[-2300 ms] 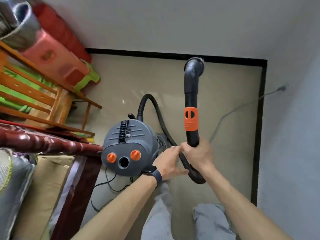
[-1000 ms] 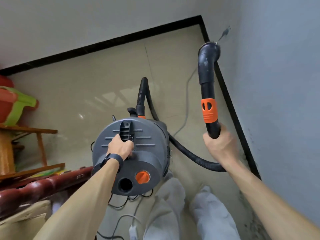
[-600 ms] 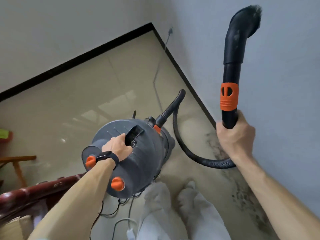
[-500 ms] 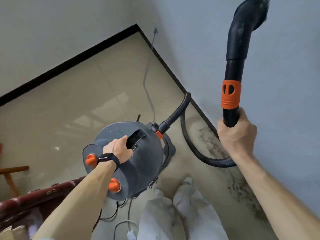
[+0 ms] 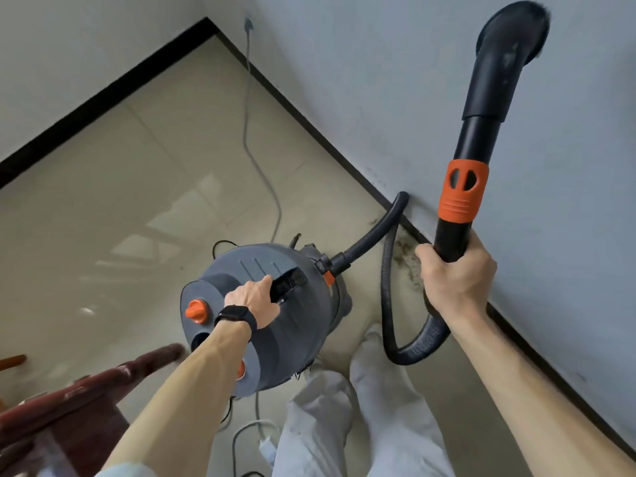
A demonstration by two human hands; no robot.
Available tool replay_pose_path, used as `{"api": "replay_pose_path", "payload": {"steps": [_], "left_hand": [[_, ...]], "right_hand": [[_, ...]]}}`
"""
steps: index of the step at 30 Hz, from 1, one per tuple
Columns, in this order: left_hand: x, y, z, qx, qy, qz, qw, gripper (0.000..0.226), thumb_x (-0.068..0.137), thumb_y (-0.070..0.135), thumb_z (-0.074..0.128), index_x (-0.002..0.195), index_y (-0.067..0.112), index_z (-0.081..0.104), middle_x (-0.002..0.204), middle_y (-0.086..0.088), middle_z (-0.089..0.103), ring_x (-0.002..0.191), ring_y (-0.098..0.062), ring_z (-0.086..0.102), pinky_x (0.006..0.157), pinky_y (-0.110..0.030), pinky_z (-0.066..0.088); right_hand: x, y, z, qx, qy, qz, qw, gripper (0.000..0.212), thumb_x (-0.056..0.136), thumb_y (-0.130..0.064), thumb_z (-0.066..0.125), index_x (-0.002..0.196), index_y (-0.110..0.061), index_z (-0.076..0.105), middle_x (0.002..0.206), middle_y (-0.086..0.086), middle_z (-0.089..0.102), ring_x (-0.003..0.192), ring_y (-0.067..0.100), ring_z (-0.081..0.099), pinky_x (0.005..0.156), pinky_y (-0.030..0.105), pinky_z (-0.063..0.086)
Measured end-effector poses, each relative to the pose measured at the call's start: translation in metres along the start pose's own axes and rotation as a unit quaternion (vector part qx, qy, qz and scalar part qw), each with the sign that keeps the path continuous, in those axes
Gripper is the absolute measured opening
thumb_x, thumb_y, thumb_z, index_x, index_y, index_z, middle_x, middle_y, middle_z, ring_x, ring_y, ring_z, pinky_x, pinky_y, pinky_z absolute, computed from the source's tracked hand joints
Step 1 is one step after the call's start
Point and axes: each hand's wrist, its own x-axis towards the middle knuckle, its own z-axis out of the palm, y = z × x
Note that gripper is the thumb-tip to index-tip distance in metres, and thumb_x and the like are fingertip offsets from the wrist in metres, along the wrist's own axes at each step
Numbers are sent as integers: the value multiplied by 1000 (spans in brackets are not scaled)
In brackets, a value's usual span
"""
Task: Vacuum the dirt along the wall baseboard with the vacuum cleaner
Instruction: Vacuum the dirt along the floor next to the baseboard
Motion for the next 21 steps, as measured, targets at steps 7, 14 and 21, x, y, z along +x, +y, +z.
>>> {"api": "replay_pose_path", "payload": {"steps": [7, 14, 21], "left_hand": [[-23, -52, 18, -36, 13, -47, 998, 18, 84, 29, 53, 100, 26, 47, 77, 0, 55, 68, -28, 54, 59, -32, 43], [-47, -110, 24, -11, 14, -68, 998, 26, 85, 29, 53, 109, 26, 45, 81, -2, 56, 78, -33, 63, 62, -33, 44], [-75, -160, 38, -52, 4, -106, 993, 29, 87, 28, 55, 114, 25, 45, 91, -6, 63, 81, -32, 65, 65, -34, 50]], "right_hand": [[-22, -24, 18, 91, -42, 62, 993, 13, 67, -22, 68, 68, -15, 56, 51, 5, 61, 44, 26, 57, 52, 39, 53], [-58, -51, 71, 128, -148, 83, 977, 11, 65, -21, 69, 58, -23, 60, 46, 4, 56, 41, 24, 52, 52, 36, 46], [-99, -65, 111, 116, -241, 93, 959, 16, 65, -19, 70, 57, -18, 56, 48, 3, 56, 39, 19, 50, 43, 26, 41]]}}
